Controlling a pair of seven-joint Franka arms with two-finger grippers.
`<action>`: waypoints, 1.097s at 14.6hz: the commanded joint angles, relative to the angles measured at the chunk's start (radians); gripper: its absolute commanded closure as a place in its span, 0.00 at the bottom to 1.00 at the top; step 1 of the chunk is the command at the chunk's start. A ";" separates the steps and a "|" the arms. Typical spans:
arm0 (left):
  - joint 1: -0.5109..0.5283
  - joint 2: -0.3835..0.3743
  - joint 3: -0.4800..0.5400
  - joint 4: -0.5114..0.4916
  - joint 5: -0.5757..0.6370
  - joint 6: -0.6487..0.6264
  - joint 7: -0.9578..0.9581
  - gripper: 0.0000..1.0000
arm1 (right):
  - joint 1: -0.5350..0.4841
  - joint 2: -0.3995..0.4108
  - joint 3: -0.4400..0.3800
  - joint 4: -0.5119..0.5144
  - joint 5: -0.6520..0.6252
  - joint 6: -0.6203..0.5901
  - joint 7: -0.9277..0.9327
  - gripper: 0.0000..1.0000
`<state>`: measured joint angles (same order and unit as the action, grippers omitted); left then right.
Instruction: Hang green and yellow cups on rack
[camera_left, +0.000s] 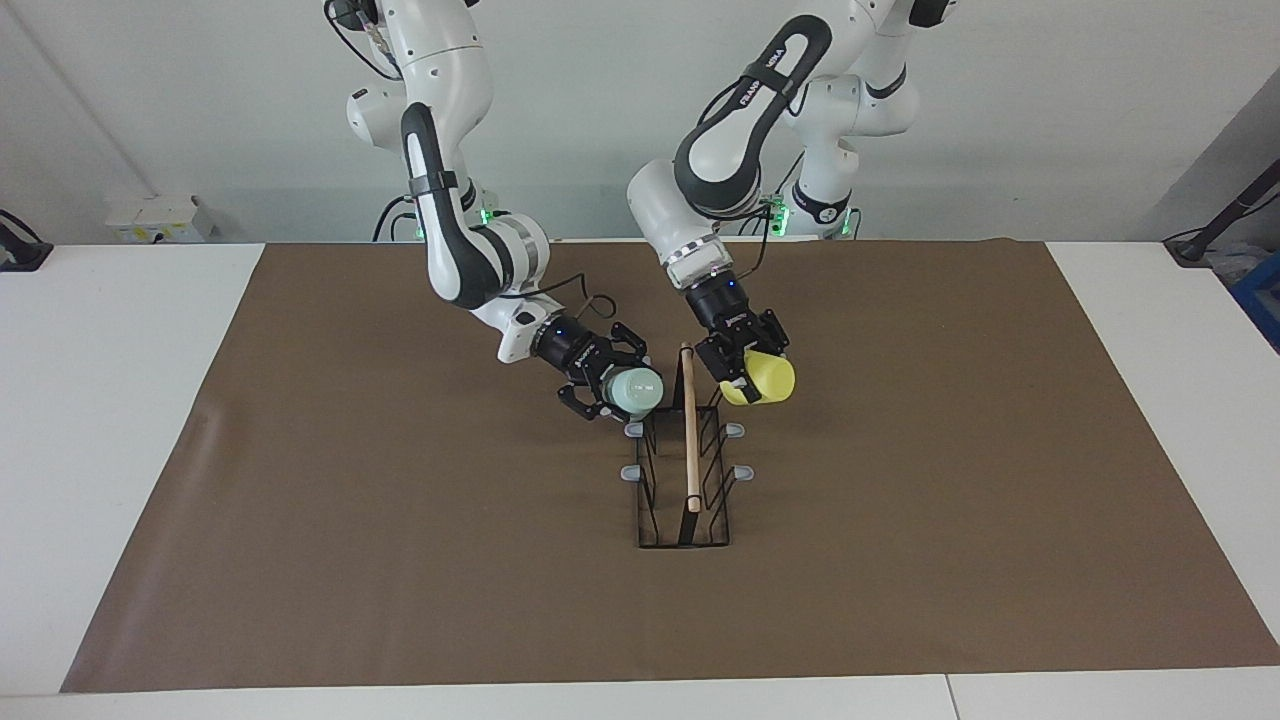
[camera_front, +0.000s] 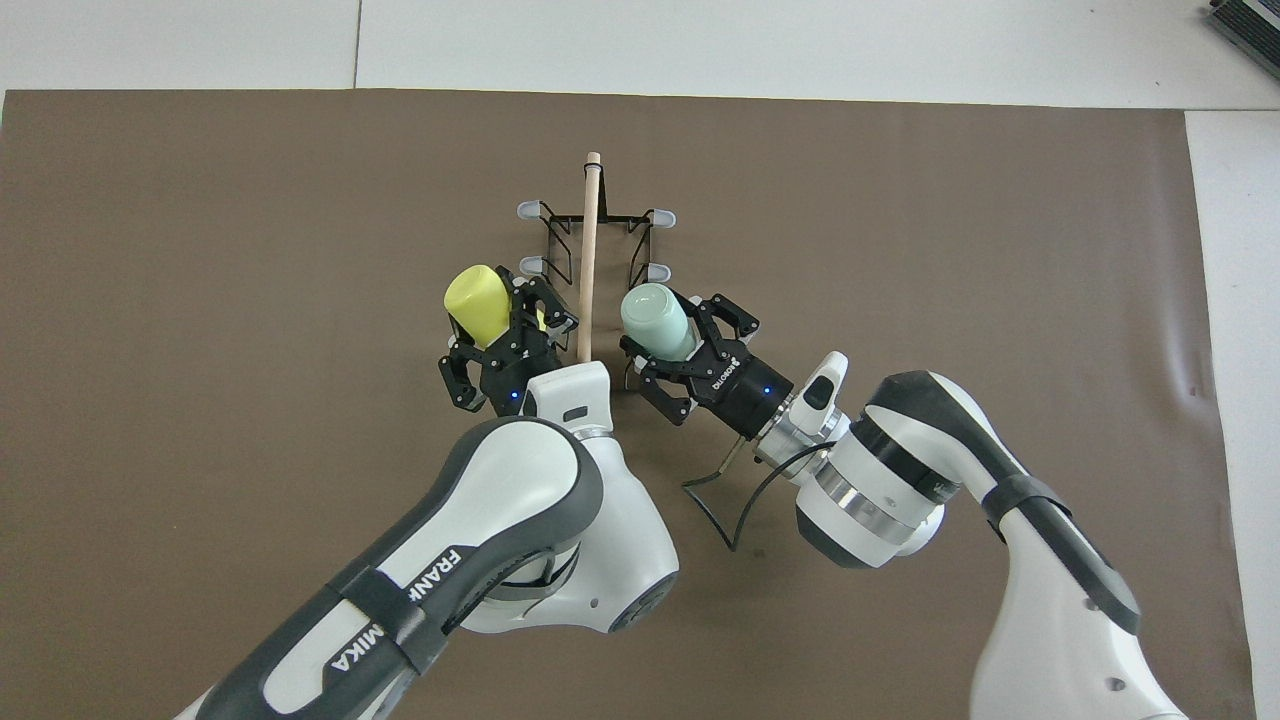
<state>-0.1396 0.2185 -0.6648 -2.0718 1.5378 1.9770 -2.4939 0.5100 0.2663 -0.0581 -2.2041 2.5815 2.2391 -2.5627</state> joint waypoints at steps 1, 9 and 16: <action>-0.021 0.041 -0.006 0.032 0.027 -0.049 -0.046 1.00 | 0.001 -0.001 0.003 -0.002 0.071 -0.001 -0.051 0.00; -0.037 0.041 -0.030 0.004 0.015 -0.092 -0.054 0.96 | -0.070 -0.079 0.003 -0.015 -0.081 0.074 -0.045 0.00; -0.037 0.039 -0.053 0.018 -0.002 -0.110 -0.048 0.33 | -0.226 -0.147 0.003 -0.058 -0.383 0.083 -0.030 0.00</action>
<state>-0.1641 0.2522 -0.7095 -2.0620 1.5461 1.8935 -2.5319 0.3431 0.1563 -0.0652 -2.2299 2.2934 2.3217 -2.5798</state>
